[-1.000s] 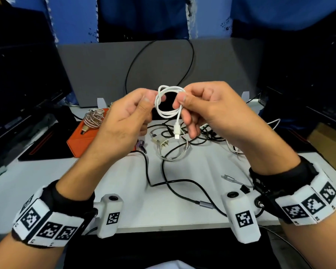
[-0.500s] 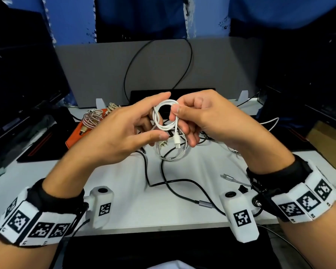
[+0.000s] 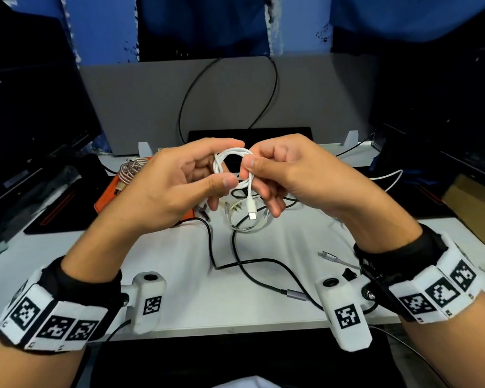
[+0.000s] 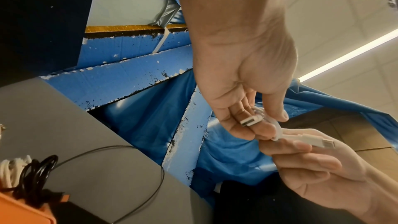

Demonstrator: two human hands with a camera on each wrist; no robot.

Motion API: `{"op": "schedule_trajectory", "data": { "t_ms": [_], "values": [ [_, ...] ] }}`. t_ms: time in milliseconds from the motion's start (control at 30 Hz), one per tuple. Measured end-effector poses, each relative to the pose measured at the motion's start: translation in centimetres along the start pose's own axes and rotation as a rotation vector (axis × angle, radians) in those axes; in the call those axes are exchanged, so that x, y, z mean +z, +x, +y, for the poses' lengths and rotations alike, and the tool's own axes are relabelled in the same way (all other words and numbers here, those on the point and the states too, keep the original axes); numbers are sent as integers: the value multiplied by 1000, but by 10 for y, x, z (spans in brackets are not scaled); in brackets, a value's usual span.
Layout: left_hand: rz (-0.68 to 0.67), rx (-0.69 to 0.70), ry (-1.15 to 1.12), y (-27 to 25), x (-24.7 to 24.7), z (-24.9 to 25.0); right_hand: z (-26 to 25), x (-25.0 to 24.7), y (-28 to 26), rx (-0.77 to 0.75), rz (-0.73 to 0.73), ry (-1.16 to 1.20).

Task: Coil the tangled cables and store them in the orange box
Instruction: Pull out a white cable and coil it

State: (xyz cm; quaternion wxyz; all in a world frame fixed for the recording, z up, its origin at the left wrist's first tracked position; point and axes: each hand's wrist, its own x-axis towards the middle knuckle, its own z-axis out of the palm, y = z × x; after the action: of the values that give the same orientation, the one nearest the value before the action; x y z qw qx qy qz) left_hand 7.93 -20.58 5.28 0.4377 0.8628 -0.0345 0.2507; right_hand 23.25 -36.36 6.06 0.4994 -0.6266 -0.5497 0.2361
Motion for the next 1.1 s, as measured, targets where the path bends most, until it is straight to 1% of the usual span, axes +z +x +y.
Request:
{"op": "schedule_trajectory", "data": {
  "t_ms": [167,333,400,500,600,667,700,800,933,1100],
  "values": [
    [63,4,53,0,-3,2,-1,4,2,-6,32,10],
    [98,-31,131,-1,-6,3,1,1,0,39,-26,-136],
    [96,-39,160,-1,-6,3,1,-3,-1,59,-27,-177],
    [97,-45,151,-1,-6,6,-1,-10,-2,38,50,-232],
    [94,-24,41,-1,-4,9,-1,-13,2,-45,209,-233],
    [86,2,-31,-1,-2,11,1,-10,5,-110,279,-132],
    [83,13,-51,0,-1,12,2,-8,6,-139,288,-58],
    [83,41,-82,0,0,12,3,-1,8,-157,239,165],
    [91,60,-70,-1,0,11,5,5,9,-66,137,378],
    [124,91,69,-2,-3,11,9,15,11,61,18,595]
  ]
}}
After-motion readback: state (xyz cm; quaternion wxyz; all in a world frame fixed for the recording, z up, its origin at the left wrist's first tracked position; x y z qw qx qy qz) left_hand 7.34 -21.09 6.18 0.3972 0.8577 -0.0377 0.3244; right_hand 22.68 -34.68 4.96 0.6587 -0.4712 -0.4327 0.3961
